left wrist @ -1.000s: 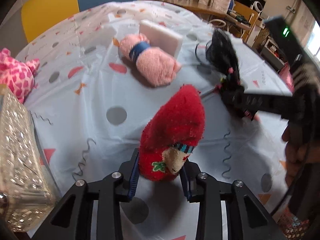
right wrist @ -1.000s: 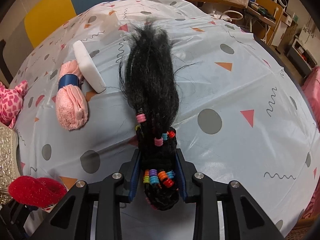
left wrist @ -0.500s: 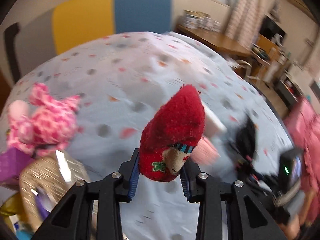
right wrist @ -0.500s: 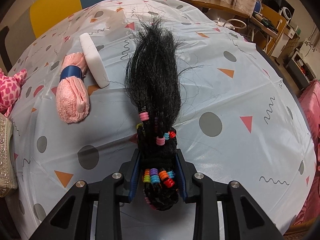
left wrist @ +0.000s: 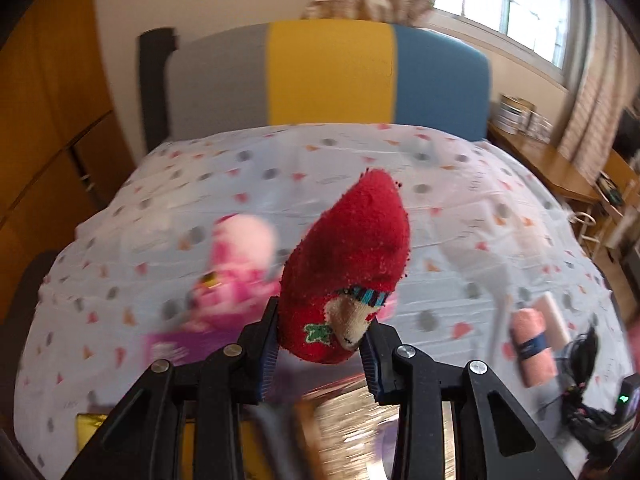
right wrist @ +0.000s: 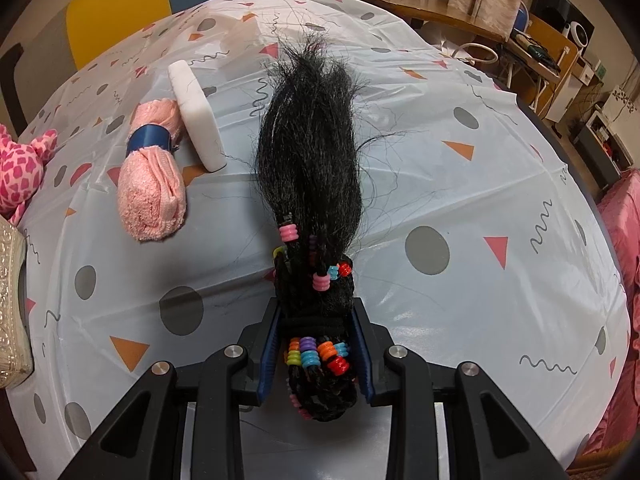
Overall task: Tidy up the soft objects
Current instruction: 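Carry the red sock doll with the left tool into the gold tray and release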
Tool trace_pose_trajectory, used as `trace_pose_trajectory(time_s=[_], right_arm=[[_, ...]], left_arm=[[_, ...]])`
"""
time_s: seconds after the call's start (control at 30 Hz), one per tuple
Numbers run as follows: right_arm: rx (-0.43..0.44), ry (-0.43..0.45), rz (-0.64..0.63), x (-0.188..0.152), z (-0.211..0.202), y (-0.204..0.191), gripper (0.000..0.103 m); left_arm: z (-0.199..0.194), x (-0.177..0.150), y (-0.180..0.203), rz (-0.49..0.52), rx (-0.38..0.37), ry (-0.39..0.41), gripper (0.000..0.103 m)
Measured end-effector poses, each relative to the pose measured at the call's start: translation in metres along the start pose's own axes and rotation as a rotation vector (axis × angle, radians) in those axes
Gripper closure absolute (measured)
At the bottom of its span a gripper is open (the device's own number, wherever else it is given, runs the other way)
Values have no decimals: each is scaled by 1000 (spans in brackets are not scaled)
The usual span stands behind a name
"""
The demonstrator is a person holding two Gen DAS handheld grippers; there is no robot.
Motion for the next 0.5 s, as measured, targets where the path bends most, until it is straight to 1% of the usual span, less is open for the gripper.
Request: trace_pose_trajectory(time_s=[0.1,0.17,0.27,0.37,0.5], right_arm=[[4,-1,-1,0,0,0,71],[5,0,-2,0,1,0,71],[2,3,-7,0,1,0,71],[-1,6,-13,-1,1,-1,71],[-3,10,-19,-2,0,-3,71]], left_arm=[[-3,-19,-45,-53,37,-7,67],[-7,-35,-64,-81,56,-14,67],[-16,-66,-98,-137,57,-30,67],[-22,-94,-114,-187,45,-40,67],[-36,-135,-124,-202,23,-56,67]])
Point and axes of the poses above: each gripper's, at about its wrist camera, not at the fingertips, and z roughly the way its jaws point, y to its right, x to its top, the point moved 6 cm from there along z, roughly the way its jaws point
